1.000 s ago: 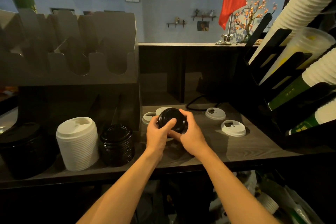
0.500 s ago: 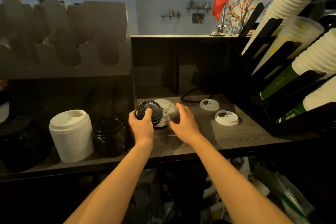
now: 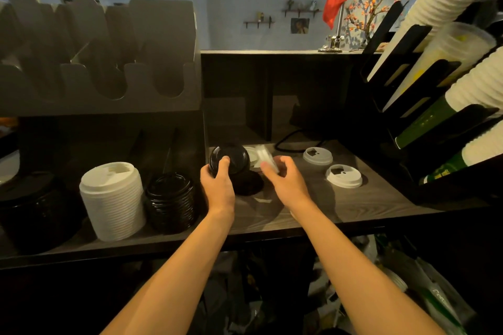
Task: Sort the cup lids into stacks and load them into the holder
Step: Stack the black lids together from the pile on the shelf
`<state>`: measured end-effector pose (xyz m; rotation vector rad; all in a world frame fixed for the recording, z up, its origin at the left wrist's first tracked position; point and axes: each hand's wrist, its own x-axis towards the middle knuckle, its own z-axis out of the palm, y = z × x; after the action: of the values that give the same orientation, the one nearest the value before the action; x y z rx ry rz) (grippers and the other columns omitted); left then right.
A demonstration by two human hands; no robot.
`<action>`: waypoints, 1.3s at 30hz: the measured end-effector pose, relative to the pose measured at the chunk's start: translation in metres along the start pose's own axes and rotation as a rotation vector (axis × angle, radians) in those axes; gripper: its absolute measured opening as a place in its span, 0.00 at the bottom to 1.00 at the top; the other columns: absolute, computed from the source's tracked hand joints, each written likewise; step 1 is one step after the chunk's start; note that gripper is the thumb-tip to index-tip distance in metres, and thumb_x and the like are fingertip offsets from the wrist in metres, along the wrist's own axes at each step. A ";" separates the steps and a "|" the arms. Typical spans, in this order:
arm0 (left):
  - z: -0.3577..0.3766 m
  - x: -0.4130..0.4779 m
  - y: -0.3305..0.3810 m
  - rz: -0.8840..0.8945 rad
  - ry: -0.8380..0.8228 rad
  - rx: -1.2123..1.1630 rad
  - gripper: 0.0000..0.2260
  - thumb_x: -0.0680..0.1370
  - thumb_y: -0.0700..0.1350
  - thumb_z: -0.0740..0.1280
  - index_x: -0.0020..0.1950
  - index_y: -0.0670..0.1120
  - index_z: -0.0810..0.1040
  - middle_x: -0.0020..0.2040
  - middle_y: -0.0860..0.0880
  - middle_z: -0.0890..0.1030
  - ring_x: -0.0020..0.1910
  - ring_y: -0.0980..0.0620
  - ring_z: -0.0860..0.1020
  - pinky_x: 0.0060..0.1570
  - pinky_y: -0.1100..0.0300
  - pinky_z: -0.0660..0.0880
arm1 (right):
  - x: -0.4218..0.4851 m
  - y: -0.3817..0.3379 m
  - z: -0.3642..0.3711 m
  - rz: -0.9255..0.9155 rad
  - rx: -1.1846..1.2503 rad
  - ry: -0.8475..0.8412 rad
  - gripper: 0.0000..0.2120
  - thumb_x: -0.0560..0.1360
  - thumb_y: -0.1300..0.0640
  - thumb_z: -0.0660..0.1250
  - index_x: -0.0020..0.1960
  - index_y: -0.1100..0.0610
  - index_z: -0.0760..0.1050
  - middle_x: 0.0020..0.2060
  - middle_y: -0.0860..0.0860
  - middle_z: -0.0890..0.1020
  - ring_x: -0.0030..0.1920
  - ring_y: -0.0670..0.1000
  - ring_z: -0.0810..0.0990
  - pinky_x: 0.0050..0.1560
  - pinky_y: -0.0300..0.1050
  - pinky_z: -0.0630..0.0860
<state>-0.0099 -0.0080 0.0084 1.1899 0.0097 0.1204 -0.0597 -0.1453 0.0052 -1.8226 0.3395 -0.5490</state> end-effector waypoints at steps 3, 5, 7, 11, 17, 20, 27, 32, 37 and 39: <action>0.001 0.002 0.000 -0.020 0.015 -0.014 0.17 0.81 0.49 0.69 0.65 0.43 0.74 0.58 0.47 0.79 0.58 0.50 0.79 0.61 0.55 0.76 | 0.009 0.008 0.002 0.035 -0.215 0.109 0.20 0.75 0.44 0.72 0.62 0.48 0.70 0.62 0.51 0.71 0.61 0.52 0.73 0.57 0.49 0.74; 0.002 0.003 0.000 -0.007 0.010 0.000 0.16 0.81 0.49 0.69 0.66 0.43 0.73 0.57 0.48 0.79 0.58 0.50 0.79 0.56 0.59 0.76 | 0.012 0.010 0.003 0.057 -0.552 0.076 0.24 0.74 0.45 0.71 0.67 0.51 0.70 0.66 0.54 0.68 0.67 0.58 0.67 0.65 0.54 0.70; 0.002 0.001 0.000 0.021 0.011 0.027 0.16 0.82 0.49 0.68 0.67 0.44 0.72 0.55 0.50 0.79 0.58 0.51 0.78 0.49 0.66 0.74 | 0.008 0.007 0.005 -0.032 -0.743 0.100 0.28 0.74 0.45 0.70 0.71 0.52 0.68 0.71 0.55 0.64 0.71 0.59 0.62 0.70 0.56 0.65; 0.003 0.002 -0.003 0.060 0.032 0.073 0.20 0.83 0.54 0.65 0.70 0.45 0.68 0.57 0.51 0.77 0.61 0.50 0.77 0.59 0.57 0.76 | -0.003 -0.001 0.014 -0.406 -0.814 -0.101 0.29 0.79 0.42 0.63 0.77 0.50 0.64 0.75 0.52 0.64 0.76 0.55 0.59 0.75 0.52 0.58; 0.003 0.002 -0.004 0.075 0.020 0.096 0.17 0.83 0.53 0.65 0.68 0.45 0.68 0.58 0.50 0.76 0.61 0.49 0.77 0.65 0.51 0.75 | -0.009 -0.005 0.018 -0.386 -1.002 -0.199 0.30 0.79 0.34 0.59 0.72 0.54 0.68 0.77 0.55 0.65 0.79 0.57 0.52 0.79 0.55 0.45; 0.002 0.000 -0.002 0.065 0.036 0.074 0.16 0.83 0.49 0.67 0.67 0.44 0.70 0.54 0.53 0.77 0.52 0.56 0.77 0.54 0.61 0.75 | -0.010 -0.008 0.016 -0.401 -0.951 -0.173 0.28 0.77 0.34 0.64 0.68 0.52 0.69 0.71 0.54 0.72 0.76 0.56 0.58 0.79 0.54 0.43; 0.001 -0.003 -0.001 0.098 -0.032 0.155 0.13 0.82 0.45 0.69 0.64 0.46 0.72 0.53 0.52 0.78 0.55 0.53 0.78 0.45 0.67 0.72 | -0.007 -0.002 0.013 -0.415 -0.516 0.134 0.29 0.71 0.37 0.73 0.63 0.52 0.70 0.60 0.47 0.69 0.57 0.46 0.72 0.47 0.32 0.63; 0.000 -0.006 0.001 0.092 -0.124 0.143 0.14 0.81 0.48 0.68 0.65 0.46 0.74 0.56 0.48 0.80 0.57 0.51 0.79 0.56 0.57 0.77 | -0.002 -0.004 0.024 -0.495 -0.429 0.141 0.23 0.72 0.39 0.73 0.59 0.51 0.73 0.60 0.47 0.69 0.57 0.47 0.74 0.51 0.41 0.76; 0.001 -0.008 0.002 0.059 -0.206 0.100 0.06 0.82 0.48 0.66 0.59 0.50 0.76 0.53 0.52 0.80 0.54 0.55 0.78 0.54 0.59 0.74 | 0.001 -0.003 0.033 -0.499 -0.365 0.071 0.22 0.75 0.44 0.72 0.63 0.53 0.73 0.70 0.50 0.68 0.65 0.50 0.73 0.58 0.45 0.77; 0.002 -0.009 0.004 0.035 -0.209 0.065 0.04 0.84 0.48 0.64 0.58 0.51 0.76 0.53 0.52 0.80 0.54 0.54 0.79 0.50 0.61 0.75 | -0.001 -0.001 0.033 -0.516 -0.351 0.009 0.22 0.76 0.46 0.72 0.66 0.52 0.72 0.73 0.50 0.67 0.70 0.47 0.68 0.62 0.41 0.71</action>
<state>-0.0185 -0.0097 0.0121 1.2636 -0.1924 0.0261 -0.0429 -0.1180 -0.0016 -2.2624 -0.0425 -0.8952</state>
